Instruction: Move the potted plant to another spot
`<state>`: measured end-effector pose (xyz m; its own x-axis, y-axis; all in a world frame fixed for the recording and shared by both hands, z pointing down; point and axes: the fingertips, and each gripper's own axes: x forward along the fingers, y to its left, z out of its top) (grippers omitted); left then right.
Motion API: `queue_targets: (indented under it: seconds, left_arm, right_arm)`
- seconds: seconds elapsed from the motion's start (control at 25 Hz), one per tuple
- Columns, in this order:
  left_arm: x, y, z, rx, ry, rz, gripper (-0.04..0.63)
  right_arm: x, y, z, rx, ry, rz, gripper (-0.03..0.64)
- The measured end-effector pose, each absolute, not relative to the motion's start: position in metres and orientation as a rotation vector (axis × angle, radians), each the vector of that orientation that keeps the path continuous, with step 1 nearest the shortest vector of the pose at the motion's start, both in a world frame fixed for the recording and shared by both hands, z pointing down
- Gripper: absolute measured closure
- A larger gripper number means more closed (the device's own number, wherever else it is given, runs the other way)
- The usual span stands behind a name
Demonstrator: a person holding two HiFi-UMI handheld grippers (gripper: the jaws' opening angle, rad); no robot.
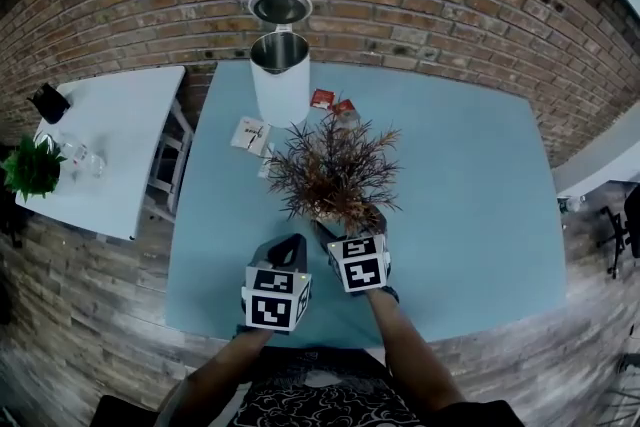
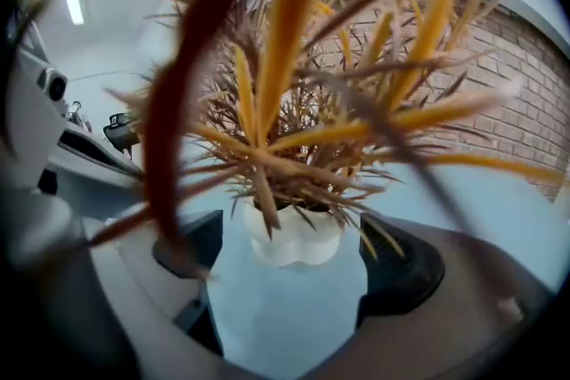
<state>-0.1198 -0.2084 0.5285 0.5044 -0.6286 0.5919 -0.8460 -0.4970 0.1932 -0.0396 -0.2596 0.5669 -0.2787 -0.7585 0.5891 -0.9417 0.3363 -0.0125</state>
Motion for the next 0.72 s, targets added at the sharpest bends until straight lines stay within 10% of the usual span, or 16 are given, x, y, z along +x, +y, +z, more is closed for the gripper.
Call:
queue_targets:
  seconds: [0.72]
  left_arm:
    - [-0.113, -0.209, 0.538, 2.308, -1.128, 0.627, 0.594]
  right_arm:
    - [-0.040, -0.288, 0.588, 1.459, -2.106, 0.485, 0.152]
